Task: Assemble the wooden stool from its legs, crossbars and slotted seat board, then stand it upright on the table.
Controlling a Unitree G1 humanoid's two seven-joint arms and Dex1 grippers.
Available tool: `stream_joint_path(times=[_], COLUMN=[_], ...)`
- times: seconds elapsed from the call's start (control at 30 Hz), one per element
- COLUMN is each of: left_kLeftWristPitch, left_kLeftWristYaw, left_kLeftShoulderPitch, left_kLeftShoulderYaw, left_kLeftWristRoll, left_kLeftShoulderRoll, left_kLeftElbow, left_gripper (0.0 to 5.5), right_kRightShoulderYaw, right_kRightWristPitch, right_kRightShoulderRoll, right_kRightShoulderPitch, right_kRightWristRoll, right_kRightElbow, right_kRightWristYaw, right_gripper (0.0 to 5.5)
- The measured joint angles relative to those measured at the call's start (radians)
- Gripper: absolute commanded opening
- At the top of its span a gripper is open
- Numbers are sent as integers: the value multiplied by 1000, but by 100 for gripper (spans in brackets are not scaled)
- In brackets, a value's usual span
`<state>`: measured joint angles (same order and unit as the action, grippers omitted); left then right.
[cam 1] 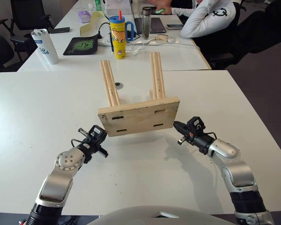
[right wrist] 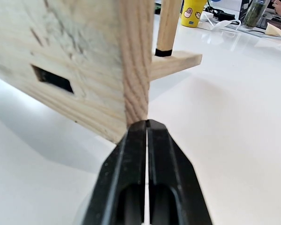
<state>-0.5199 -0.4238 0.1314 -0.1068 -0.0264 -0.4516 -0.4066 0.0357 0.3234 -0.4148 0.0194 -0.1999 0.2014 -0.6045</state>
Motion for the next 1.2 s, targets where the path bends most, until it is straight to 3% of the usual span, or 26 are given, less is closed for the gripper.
stream_joint_path(times=[1.2], left_kLeftWristPitch=[-40], left_kLeftWristYaw=[-2], left_kLeftShoulderPitch=[-89], left_kLeftShoulderYaw=[146], left_kLeftWristRoll=[-51], left_kLeftShoulderRoll=[-50], left_kLeftElbow=[-75], left_gripper=[1], right_kRightShoulderYaw=[7], right_kRightWristPitch=[78], right_kRightShoulderRoll=[52], right_kRightShoulderPitch=[-80], right_kRightWristRoll=[-26], right_kRightElbow=[113], right_kRightWristYaw=[36], right_gripper=[0])
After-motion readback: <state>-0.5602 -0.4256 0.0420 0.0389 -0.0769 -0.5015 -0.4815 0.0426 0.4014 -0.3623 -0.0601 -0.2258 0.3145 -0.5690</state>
